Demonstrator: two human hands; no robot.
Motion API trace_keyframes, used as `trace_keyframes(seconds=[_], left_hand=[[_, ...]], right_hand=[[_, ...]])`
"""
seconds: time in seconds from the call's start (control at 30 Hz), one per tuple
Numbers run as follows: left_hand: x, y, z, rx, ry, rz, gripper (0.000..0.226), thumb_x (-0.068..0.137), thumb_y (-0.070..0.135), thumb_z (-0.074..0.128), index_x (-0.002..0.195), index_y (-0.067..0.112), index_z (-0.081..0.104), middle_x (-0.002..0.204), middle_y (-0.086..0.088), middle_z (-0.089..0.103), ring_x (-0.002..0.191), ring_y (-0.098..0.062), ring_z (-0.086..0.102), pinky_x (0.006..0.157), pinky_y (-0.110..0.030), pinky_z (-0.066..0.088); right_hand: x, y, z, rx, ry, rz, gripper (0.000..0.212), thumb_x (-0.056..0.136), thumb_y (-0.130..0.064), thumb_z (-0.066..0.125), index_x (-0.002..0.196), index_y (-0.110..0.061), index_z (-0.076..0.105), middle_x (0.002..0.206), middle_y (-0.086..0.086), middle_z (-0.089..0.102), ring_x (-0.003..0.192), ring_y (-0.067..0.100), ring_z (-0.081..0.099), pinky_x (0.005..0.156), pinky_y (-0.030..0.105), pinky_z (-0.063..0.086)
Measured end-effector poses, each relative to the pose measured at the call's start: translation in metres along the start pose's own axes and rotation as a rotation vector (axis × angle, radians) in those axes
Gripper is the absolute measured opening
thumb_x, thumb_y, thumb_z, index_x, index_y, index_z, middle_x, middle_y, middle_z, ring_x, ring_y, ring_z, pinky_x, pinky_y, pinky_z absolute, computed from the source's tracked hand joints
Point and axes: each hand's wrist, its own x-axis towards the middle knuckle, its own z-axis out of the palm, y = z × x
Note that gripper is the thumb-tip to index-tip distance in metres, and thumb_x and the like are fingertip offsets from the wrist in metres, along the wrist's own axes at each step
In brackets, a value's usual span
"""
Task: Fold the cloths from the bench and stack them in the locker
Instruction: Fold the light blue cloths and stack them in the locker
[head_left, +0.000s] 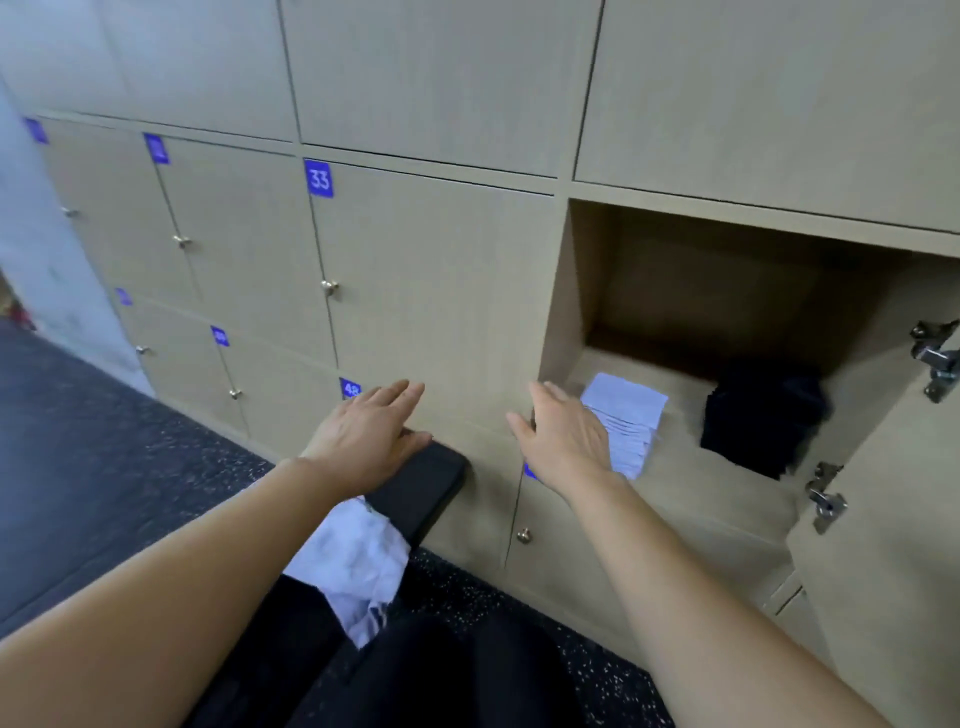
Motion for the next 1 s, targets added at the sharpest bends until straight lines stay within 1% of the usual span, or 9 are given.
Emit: trace_keyframes(seconds=[0.1,0.2,0.27,0.37,0.47,0.63,0.83,0.93,1.0], left_hand=[[-0.045,-0.035,-0.005,0.002,0.004,-0.084,0.066,0.1,0.05,0.041,0.156,0.023,0.019,0.162,0.002,0.02,0.147,-0.021,0.024,0.115,-0.035,0.024],[-0.084,-0.068,-0.003,0.009,-0.007,-0.173,0.064,0.1,0.048,0.041,0.155,0.021,0.022,0.161,-0.001,0.023,0.146,-0.023,0.026,0.117,-0.037,0.025],[-0.107,-0.089,0.002,0.015,-0.023,-0.234,0.063,0.1,0.047,0.042,0.154,0.02,0.024,0.161,-0.001,0.024,0.146,-0.023,0.026,0.117,-0.037,0.024],[-0.133,-0.116,0.015,-0.003,-0.037,-0.312,0.059,0.1,0.043,0.046,0.151,0.018,0.031,0.156,-0.002,0.033,0.142,-0.023,0.032,0.113,-0.035,0.027],[-0.148,-0.136,0.036,-0.015,-0.04,-0.337,0.049,0.099,0.043,0.047,0.142,0.019,0.044,0.143,0.001,0.048,0.131,-0.024,0.045,0.104,-0.034,0.037],[-0.144,-0.149,0.075,-0.018,-0.058,-0.386,0.039,0.098,0.04,0.046,0.13,0.018,0.053,0.131,0.001,0.058,0.12,-0.023,0.052,0.097,-0.033,0.04],[-0.122,-0.144,0.131,-0.018,-0.087,-0.419,0.032,0.099,0.041,0.044,0.121,0.024,0.06,0.119,0.006,0.062,0.11,-0.019,0.054,0.092,-0.03,0.039],[-0.113,-0.14,0.155,-0.036,-0.085,-0.48,0.029,0.099,0.041,0.043,0.11,0.025,0.065,0.109,0.008,0.064,0.105,-0.017,0.056,0.087,-0.029,0.037],[-0.107,-0.137,0.167,-0.034,-0.09,-0.512,0.03,0.099,0.042,0.042,0.103,0.026,0.066,0.103,0.008,0.065,0.101,-0.016,0.057,0.085,-0.029,0.036]], right_hand=[[-0.017,-0.038,0.011,-0.008,-0.041,-0.082,0.043,0.1,-0.04,0.039,0.133,-0.013,0.045,0.135,0.007,0.051,0.125,0.028,0.046,0.096,0.037,0.037],[-0.034,-0.071,0.03,0.01,-0.061,-0.158,0.024,0.098,-0.039,0.041,0.1,-0.015,0.046,0.118,0.007,0.058,0.113,0.03,0.052,0.079,0.035,0.033],[-0.043,-0.087,0.046,0.013,-0.086,-0.195,0.023,0.098,-0.039,0.042,0.092,-0.018,0.04,0.113,0.007,0.06,0.107,0.03,0.054,0.075,0.034,0.029],[-0.051,-0.103,0.072,0.019,-0.154,-0.225,0.035,0.099,-0.04,0.039,0.12,-0.015,0.051,0.127,0.003,0.057,0.117,0.027,0.052,0.089,0.036,0.039],[-0.053,-0.111,0.095,0.013,-0.234,-0.224,0.045,0.1,-0.041,0.037,0.137,-0.017,0.044,0.139,0.001,0.05,0.126,0.025,0.047,0.099,0.037,0.039],[-0.042,-0.115,0.131,-0.015,-0.29,-0.24,0.03,0.1,-0.036,0.037,0.116,-0.017,0.052,0.126,0.001,0.058,0.117,0.025,0.052,0.091,0.035,0.038],[-0.013,-0.113,0.174,-0.039,-0.341,-0.242,0.032,0.101,-0.032,0.038,0.123,-0.017,0.055,0.119,0.003,0.06,0.111,0.025,0.054,0.087,0.034,0.038],[0.002,-0.113,0.198,-0.027,-0.375,-0.245,0.019,0.099,-0.029,0.04,0.099,-0.019,0.056,0.103,0.003,0.057,0.096,0.024,0.051,0.074,0.032,0.035],[0.011,-0.114,0.214,-0.012,-0.386,-0.247,0.02,0.098,-0.025,0.041,0.078,-0.021,0.042,0.092,0.0,0.051,0.084,0.02,0.041,0.068,0.03,0.027]])
